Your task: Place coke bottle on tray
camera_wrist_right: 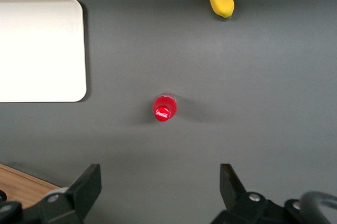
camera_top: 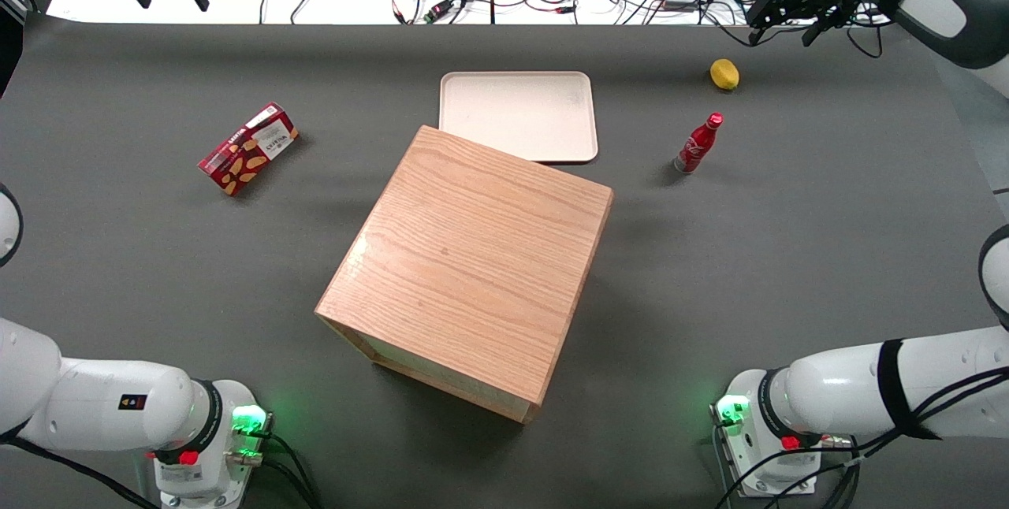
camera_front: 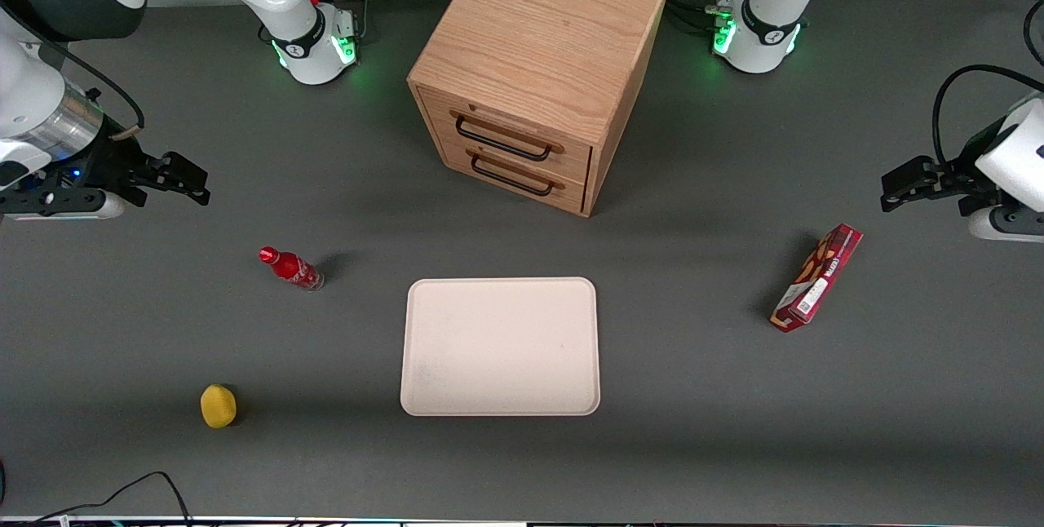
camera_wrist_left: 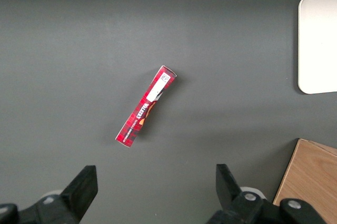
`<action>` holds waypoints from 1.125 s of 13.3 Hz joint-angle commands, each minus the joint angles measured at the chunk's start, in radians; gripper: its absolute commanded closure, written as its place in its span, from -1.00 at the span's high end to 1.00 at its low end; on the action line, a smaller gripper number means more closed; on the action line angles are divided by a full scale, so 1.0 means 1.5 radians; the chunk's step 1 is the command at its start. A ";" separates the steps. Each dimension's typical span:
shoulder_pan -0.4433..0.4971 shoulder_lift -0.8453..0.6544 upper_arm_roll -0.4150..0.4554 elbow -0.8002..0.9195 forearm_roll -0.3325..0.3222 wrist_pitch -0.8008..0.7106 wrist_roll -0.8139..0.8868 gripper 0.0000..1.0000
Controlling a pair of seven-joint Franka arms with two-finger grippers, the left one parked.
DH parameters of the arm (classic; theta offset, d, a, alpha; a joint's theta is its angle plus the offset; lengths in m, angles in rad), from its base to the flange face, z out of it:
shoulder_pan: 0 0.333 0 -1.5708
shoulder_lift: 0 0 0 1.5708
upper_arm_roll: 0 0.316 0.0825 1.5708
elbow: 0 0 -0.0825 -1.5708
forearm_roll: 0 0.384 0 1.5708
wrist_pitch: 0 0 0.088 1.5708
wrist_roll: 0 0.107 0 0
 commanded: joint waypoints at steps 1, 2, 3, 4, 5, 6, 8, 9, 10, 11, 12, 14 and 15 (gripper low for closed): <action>-0.012 0.020 0.008 0.027 0.014 -0.015 -0.008 1.00; -0.010 0.020 0.008 0.030 0.014 -0.016 -0.012 1.00; -0.010 0.020 0.008 0.033 0.014 -0.016 -0.017 1.00; -0.009 0.020 0.008 0.038 0.014 -0.019 -0.016 1.00; -0.009 0.021 0.008 0.043 0.015 -0.027 -0.011 1.00; -0.011 0.018 0.005 0.053 0.021 -0.047 -0.016 1.00; -0.022 0.018 0.002 0.088 0.035 -0.093 -0.016 1.00; -0.023 0.017 0.003 0.092 0.035 -0.099 -0.017 1.00; -0.023 0.017 0.002 0.097 0.035 -0.100 -0.017 1.00; -0.024 0.019 0.002 0.109 0.035 -0.101 -0.016 1.00; -0.024 0.028 0.002 0.124 0.035 -0.101 -0.016 1.00; -0.023 0.044 0.003 0.118 0.034 -0.102 -0.018 1.00; -0.022 0.055 0.005 0.104 0.035 -0.100 -0.019 1.00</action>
